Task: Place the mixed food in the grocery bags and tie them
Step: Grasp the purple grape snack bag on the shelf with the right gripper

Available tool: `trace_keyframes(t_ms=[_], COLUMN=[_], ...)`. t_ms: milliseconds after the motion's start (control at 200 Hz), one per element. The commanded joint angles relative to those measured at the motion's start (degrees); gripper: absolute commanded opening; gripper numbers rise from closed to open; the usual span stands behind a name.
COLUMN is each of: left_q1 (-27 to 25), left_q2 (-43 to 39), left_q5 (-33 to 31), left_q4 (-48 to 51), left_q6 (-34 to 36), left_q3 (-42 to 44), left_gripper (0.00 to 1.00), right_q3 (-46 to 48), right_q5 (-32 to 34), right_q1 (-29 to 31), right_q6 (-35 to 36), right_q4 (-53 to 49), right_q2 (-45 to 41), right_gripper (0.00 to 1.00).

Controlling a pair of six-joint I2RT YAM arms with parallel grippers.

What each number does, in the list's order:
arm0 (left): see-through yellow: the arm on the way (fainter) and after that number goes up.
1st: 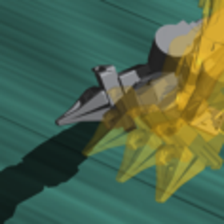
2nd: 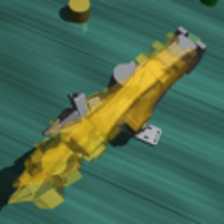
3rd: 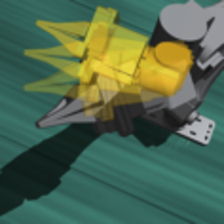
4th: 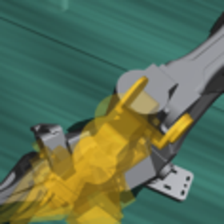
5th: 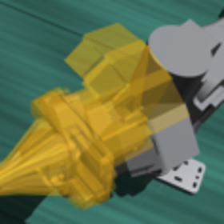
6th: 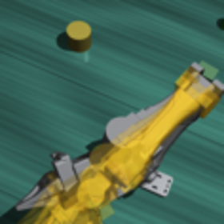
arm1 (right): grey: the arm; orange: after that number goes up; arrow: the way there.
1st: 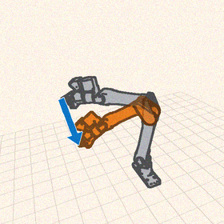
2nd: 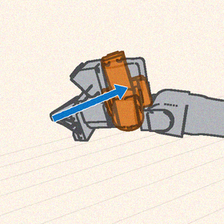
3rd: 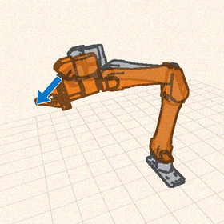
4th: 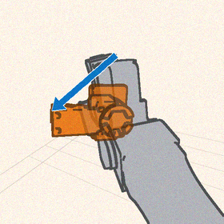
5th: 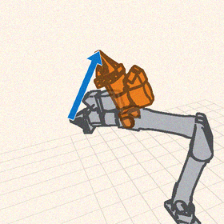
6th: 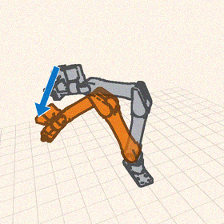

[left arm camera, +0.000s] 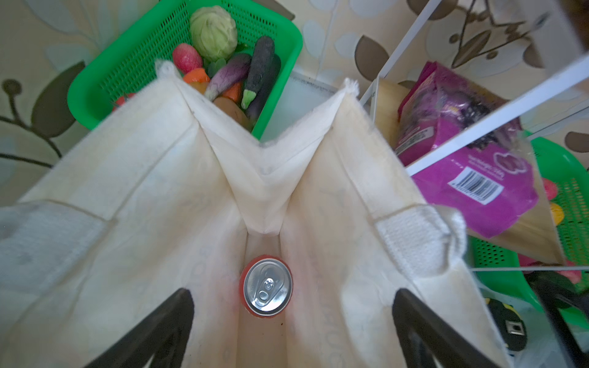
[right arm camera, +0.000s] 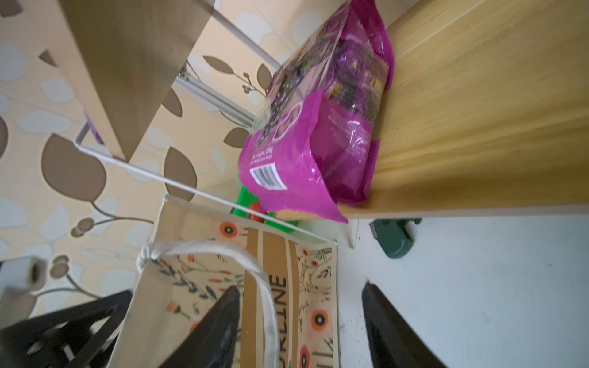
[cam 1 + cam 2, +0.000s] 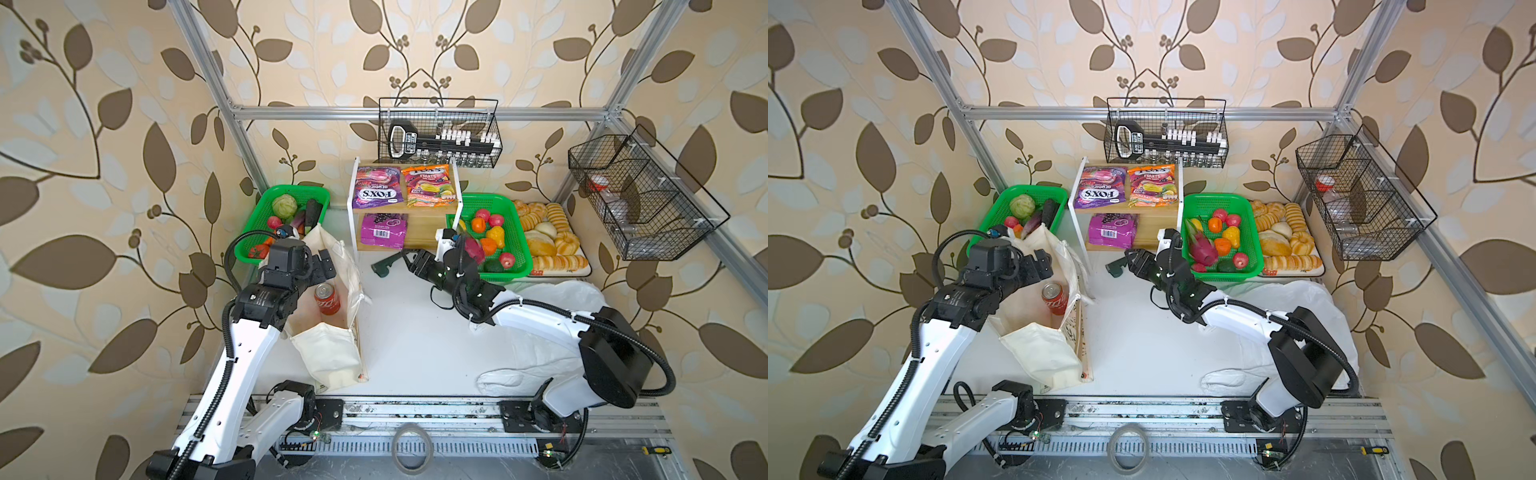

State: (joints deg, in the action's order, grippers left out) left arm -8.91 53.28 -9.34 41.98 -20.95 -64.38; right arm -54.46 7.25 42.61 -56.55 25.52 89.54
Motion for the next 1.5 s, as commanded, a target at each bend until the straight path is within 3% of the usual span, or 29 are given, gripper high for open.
trace_keyframes(t_ms=[0,235,635,760,890,980,1185,1270,1360,1420,1500], left_q1=[0.2,0.2,0.2,0.2,0.2,0.2,0.2,0.2,0.2,0.2,0.2], left_q2=[-1.9,-5.9,-12.5,-13.3,-13.6,-13.6,-14.3,-14.6,-14.7,-14.5,-14.2], left_q5=[1.0,1.7,-1.7,-2.0,-2.2,-1.7,-1.9,-2.0,-1.8,-1.5,-1.4], left_q4=[1.5,5.4,6.1,6.2,6.0,6.1,6.6,6.8,6.9,7.1,7.5], left_q6=[0.7,0.1,-0.4,-0.5,-0.8,-1.2,-1.6,-1.7,-1.7,-1.6,-1.6], left_q3=[-3.4,-6.6,-3.0,-2.7,-1.7,-1.9,-2.0,-1.9,-2.1,-2.4,-3.0], left_gripper=[0.99,0.99,0.99,0.99,0.99,0.99,0.99,0.99,0.99,0.99,0.99], right_q3=[-2.3,-6.9,-15.1,-13.4,-9.6,-7.2,-1.9,-1.9,-4.1,-5.3,-5.9], right_q5=[7.9,16.9,12.4,13.1,13.7,12.8,8.4,3.2,-3.1,-2.4,0.8], right_q1=[1.2,0.8,-1.3,-1.3,-0.9,-0.9,-1.3,-2.3,-3.9,-4.1,-4.0], right_q6=[-1.1,4.3,5.2,6.4,8.1,9.8,10.9,9.8,8.8,9.0,8.5], right_q4=[10.2,11.9,9.7,7.9,7.7,6.7,3.3,1.0,-1.6,-3.9,-4.7], right_q2=[3.4,8.1,17.6,17.0,13.9,11.2,4.9,3.6,3.5,3.2,3.2], right_gripper=[0.62,0.62,0.64,0.43,0.11,0.00,0.00,0.01,0.20,0.40,0.56])
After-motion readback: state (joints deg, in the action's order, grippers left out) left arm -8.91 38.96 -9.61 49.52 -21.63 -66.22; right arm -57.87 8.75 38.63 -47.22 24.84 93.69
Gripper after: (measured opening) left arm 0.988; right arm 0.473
